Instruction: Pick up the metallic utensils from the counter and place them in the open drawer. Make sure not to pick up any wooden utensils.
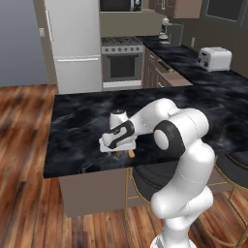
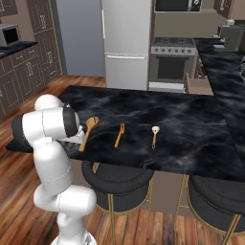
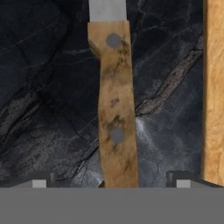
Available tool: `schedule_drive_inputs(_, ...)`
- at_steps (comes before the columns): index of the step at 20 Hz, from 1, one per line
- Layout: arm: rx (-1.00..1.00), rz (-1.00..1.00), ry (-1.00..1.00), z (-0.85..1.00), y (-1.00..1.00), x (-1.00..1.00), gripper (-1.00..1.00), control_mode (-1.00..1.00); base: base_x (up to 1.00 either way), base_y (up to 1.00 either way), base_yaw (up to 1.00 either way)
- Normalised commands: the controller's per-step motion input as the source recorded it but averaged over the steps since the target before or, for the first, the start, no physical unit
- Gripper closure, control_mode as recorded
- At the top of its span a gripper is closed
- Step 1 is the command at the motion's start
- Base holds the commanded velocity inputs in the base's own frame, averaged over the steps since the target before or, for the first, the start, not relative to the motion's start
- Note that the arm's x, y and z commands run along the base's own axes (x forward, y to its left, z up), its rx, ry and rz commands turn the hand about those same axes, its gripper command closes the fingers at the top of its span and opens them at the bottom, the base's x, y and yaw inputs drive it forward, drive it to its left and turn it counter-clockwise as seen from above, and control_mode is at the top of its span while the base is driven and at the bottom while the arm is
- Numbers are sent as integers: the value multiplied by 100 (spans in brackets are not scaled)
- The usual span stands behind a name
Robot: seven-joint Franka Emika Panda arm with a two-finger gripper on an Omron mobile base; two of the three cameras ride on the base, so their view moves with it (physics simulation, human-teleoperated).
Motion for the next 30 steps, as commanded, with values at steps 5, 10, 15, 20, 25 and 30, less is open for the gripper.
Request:
schedule_drive_inputs(5,0,0,0,0,8,0,-100,-100,0,0,0)
schedule_drive_inputs(10,0,0,0,-11,12,0,100,-100,0,0,0)
schedule_drive_inputs(15,0,0,4,-6,7,0,100,-100,0,0,0)
schedule_drive_inputs(20,0,0,1,-3,0,0,100,-100,0,0,0)
schedule_drive_inputs(25,0,0,0,2,0,4,100,-100,0,0,0)
schedule_drive_inputs(30,0,3,-3,79,-8,-20,100,-100,0,0,0)
